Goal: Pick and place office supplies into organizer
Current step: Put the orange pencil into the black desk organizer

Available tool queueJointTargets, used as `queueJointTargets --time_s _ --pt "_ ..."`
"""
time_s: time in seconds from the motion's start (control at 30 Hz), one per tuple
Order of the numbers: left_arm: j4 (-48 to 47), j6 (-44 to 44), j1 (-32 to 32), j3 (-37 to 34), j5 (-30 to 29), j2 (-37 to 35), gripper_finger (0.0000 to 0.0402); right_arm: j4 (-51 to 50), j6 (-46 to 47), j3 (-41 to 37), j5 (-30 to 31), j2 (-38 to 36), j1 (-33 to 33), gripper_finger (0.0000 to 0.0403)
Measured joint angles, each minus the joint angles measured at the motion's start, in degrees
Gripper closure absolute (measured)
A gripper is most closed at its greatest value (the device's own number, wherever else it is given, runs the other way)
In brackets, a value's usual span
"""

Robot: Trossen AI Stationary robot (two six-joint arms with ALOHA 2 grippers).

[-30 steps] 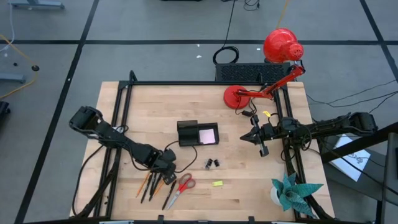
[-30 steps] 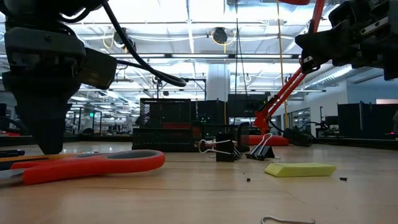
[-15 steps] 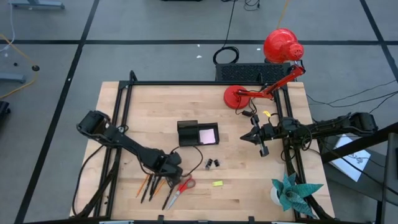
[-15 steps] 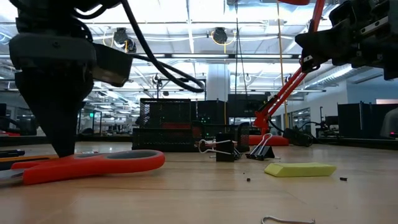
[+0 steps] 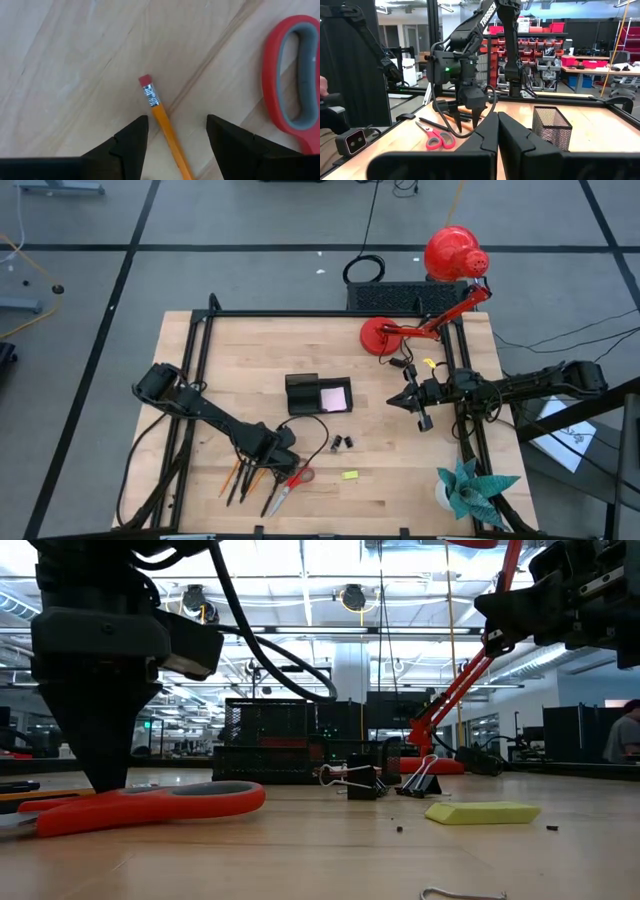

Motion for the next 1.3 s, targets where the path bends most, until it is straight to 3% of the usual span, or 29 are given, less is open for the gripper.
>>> queueJointTargets --time_s 0.37,0.73,1.17,1.3 --pt "0.4 4.1 -0.1 0.0 -0.3 0.0 0.0298 0.0 0.7 0.0 0.0 0.0 0.0 0.0403" --pt "2.0 8.9 -1.5 0.0 -2.1 0.0 0.037 0.0 1.5 0.0 0.0 0.0 0.0 0.0403" --pt "1.9 20.6 -2.1 4.5 -6.0 -0.3 0.0379 0.0 1.6 0.0 0.0 0.0 0.0 0.0403" --pt "8.4 26.3 -2.0 6.0 -9.4 -2.3 0.0389 -0.1 1.6 0.0 0.0 0.0 0.0 0.0403"
